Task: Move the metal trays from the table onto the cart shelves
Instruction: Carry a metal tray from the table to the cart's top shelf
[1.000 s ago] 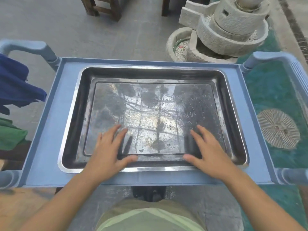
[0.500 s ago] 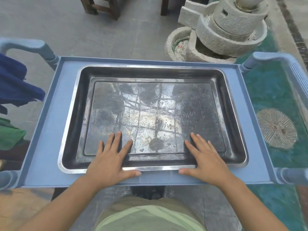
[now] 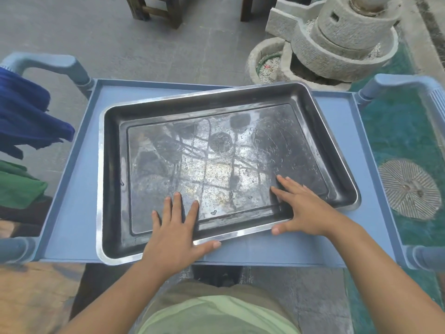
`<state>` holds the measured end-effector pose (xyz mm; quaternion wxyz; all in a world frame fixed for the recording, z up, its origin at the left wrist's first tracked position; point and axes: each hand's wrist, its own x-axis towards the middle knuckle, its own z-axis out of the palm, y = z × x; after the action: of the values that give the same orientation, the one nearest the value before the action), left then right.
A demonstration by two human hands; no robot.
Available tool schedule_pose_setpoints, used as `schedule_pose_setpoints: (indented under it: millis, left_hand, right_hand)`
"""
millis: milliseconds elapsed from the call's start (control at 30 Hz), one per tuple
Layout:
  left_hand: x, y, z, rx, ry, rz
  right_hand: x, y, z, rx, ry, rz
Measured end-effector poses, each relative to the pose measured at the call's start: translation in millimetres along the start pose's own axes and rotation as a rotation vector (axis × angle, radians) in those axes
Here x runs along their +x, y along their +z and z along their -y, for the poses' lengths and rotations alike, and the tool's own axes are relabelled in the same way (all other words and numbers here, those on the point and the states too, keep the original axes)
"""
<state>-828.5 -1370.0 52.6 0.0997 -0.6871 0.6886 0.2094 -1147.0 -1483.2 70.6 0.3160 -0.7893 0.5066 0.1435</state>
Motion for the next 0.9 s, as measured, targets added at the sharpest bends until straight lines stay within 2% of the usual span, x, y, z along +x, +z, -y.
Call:
schedule_pose_setpoints:
  millis: [200,900]
  left_hand:
    - [-5,7,-3,-0.012,-0.015,-0.009]
    - [-14,14,-10,-0.018,-0.045,-0.024]
  right_hand:
    - [-2,8,-4,0.030,-0.010,-0.049]
    - [-6,6,-5,0.060,-0.011,-0.033]
